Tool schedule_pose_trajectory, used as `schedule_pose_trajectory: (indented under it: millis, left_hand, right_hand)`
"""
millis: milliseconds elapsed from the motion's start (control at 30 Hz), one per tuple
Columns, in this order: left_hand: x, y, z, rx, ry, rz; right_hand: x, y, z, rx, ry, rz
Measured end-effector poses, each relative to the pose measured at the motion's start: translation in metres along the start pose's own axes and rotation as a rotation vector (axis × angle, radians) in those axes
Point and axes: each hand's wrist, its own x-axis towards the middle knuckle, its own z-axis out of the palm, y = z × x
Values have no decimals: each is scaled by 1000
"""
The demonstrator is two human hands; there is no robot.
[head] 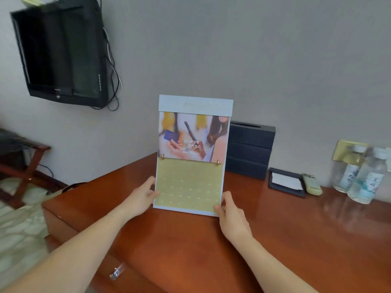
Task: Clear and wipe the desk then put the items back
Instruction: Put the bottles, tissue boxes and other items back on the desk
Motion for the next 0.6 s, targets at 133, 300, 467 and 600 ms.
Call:
schedule_pose_trajectory:
  millis: [133, 300, 467, 600]
  left_hand:
    - [40, -18, -8, 229, 121, -43]
    - [96, -36, -18, 333, 203, -116]
    - [149, -55, -30, 352, 258, -139]
    - [192, -68, -36, 371, 271, -144]
  right_hand:
    - [45, -9, 12, -74, -53, -28]
    - [110, -16, 36, -158, -79, -34]
    - [175, -20, 63, -145, -64, -23]
    - [219, -18, 81, -142, -43, -37]
